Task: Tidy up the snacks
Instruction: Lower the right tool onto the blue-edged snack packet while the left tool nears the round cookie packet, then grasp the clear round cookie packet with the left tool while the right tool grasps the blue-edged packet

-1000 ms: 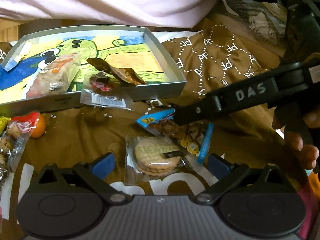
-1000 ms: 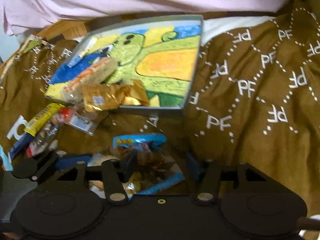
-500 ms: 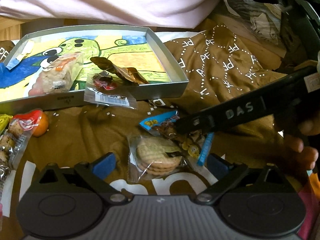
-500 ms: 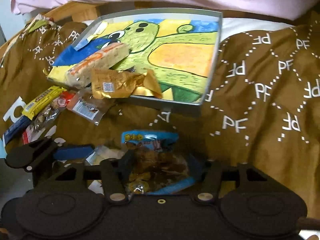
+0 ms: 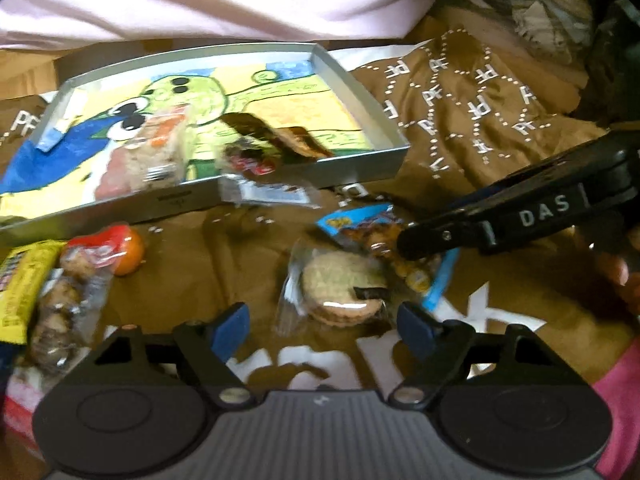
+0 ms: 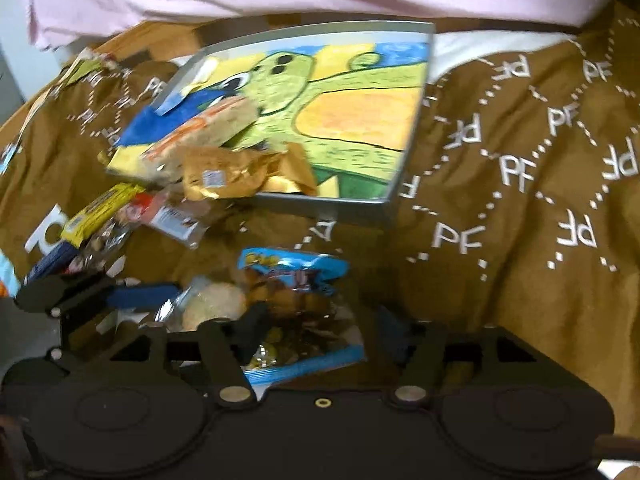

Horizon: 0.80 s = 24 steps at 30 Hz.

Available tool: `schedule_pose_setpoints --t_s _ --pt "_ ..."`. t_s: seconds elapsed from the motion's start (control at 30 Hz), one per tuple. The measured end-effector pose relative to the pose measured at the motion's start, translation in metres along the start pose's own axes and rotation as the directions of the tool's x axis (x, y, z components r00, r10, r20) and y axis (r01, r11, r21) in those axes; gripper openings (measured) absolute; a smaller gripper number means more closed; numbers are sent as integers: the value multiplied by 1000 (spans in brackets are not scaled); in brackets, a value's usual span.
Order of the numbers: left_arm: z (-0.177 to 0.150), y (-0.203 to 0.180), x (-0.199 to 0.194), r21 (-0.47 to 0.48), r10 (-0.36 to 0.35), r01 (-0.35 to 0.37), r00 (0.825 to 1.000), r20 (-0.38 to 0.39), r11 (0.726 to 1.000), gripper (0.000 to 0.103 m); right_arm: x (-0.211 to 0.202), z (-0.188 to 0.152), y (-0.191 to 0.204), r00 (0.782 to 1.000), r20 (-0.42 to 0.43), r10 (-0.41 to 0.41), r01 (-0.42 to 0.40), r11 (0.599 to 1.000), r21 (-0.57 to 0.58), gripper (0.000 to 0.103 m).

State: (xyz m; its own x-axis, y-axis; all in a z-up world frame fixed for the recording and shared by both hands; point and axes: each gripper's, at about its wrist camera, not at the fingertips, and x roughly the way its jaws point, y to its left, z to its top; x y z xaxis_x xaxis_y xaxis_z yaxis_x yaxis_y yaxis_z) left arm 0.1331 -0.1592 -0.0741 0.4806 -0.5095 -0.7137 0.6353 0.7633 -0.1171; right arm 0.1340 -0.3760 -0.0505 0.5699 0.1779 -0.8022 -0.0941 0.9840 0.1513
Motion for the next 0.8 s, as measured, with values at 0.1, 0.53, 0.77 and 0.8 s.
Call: schedule_pose_setpoints --t_s 0.1,0.53,0.77,0.8 --pt "1 7 -5 -15 18 -18 1000 -9 1000 81 3 1 2 1000 3 2 -2 1000 10 71" --pt "3 26 -26 -26 -23 24 999 22 999 98 17 -8 31 998 -56 -42 30 978 -206 75" --pt "9 29 -18 -49 -53 56 997 57 997 103 4 -8 23 993 -44 -107 95 969 -226 60" --pt "11 25 -13 -21 -45 47 998 51 999 102 3 -9 21 993 -44 -107 94 971 -221 59"
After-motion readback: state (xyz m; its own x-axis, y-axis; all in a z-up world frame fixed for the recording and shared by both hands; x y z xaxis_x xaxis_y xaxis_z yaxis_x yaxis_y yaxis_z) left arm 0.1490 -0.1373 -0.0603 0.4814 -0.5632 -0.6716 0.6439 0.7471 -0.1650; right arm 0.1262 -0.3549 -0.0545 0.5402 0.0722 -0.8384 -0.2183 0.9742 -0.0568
